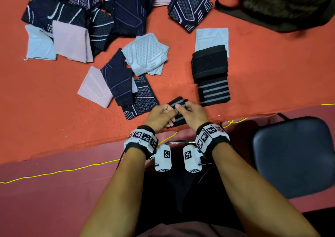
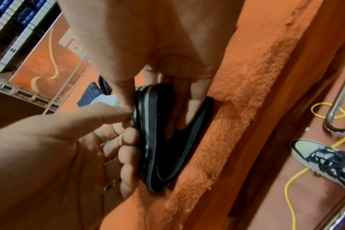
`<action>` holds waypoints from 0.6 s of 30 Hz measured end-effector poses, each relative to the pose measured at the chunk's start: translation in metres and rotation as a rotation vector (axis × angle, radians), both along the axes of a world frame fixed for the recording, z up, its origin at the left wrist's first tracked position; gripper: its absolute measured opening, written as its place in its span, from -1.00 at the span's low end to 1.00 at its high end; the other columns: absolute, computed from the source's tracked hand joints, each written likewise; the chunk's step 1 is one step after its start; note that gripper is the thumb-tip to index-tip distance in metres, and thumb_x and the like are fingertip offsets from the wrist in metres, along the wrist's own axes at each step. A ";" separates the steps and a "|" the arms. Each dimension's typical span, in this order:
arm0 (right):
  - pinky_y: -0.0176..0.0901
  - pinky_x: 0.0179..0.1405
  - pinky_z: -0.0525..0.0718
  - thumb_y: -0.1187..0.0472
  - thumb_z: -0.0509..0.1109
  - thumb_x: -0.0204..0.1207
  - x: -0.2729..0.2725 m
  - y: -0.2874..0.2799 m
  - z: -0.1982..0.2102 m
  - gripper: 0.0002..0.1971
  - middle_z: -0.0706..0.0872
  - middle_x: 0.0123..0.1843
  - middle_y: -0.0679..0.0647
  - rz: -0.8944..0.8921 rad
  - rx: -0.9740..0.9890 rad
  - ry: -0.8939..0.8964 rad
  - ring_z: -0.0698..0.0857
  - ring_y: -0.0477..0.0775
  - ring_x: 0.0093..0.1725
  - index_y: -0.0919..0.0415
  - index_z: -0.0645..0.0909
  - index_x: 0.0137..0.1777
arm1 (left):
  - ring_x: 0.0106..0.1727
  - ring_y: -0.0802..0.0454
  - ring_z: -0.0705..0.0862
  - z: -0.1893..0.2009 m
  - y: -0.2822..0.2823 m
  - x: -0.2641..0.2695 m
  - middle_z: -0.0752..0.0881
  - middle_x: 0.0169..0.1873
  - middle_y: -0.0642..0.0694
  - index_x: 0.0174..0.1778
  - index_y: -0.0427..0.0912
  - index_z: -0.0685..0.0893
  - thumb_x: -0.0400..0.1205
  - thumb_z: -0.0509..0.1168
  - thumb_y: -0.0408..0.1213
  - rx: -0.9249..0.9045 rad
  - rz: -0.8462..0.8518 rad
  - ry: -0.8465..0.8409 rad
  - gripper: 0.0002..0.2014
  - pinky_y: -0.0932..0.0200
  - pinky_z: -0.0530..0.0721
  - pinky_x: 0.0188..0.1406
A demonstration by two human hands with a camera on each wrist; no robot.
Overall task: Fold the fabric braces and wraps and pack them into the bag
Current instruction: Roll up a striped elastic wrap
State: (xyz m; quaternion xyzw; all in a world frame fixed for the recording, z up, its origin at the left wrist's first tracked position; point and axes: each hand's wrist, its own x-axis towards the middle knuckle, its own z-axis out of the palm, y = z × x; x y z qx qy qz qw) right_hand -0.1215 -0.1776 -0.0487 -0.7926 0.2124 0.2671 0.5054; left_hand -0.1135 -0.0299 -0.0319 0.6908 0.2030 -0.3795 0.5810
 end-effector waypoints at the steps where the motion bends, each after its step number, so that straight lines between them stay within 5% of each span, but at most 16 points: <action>1: 0.03 -0.07 0.64 0.00 0.44 0.61 0.001 -0.002 0.000 -0.73 0.72 -0.27 0.03 -0.004 0.006 0.013 0.67 0.03 -0.24 0.18 0.64 -0.20 | -0.60 0.16 0.61 -0.002 0.002 0.001 0.68 -0.53 -0.04 -0.27 -0.18 0.56 0.72 0.32 -0.38 0.003 0.043 0.007 -0.78 0.32 0.53 -0.58; 4: -0.04 -0.06 0.62 -0.08 0.44 0.59 0.003 -0.009 0.002 -0.67 0.76 -0.22 0.07 0.027 -0.041 0.043 0.71 0.07 -0.19 0.21 0.67 -0.18 | -0.64 0.18 0.59 -0.010 0.010 0.001 0.65 -0.61 -0.01 -0.31 -0.20 0.55 0.68 0.36 -0.42 0.049 0.176 0.032 -0.76 0.36 0.54 -0.64; 8: 0.09 -0.10 0.64 -0.16 0.47 0.51 0.002 -0.015 -0.001 -0.58 0.67 -0.36 0.02 -0.004 -0.108 0.047 0.67 0.11 -0.26 0.12 0.51 -0.39 | -0.62 0.14 0.55 -0.016 0.016 -0.004 0.59 -0.58 -0.06 -0.30 -0.17 0.50 0.63 0.44 -0.39 0.082 0.243 0.086 -0.73 0.31 0.55 -0.64; 14: -0.09 -0.04 0.53 -0.19 0.53 0.47 0.002 -0.021 0.006 -0.56 0.70 -0.04 0.04 -0.022 -0.220 0.099 0.66 0.09 -0.03 0.18 0.55 0.01 | -0.50 0.01 0.57 -0.020 0.016 -0.011 0.66 -0.48 -0.11 -0.22 -0.15 0.52 0.57 0.53 -0.26 0.109 0.267 0.115 -0.73 0.23 0.59 -0.56; 18: -0.08 -0.04 0.58 -0.31 0.49 0.43 0.003 -0.025 0.005 -0.48 0.74 -0.06 0.06 0.020 -0.266 0.151 0.70 0.12 -0.04 0.19 0.60 -0.01 | -0.49 0.06 0.58 -0.018 0.012 -0.011 0.66 -0.42 -0.12 -0.18 -0.16 0.54 0.57 0.53 -0.28 0.122 0.281 0.102 -0.76 0.27 0.58 -0.59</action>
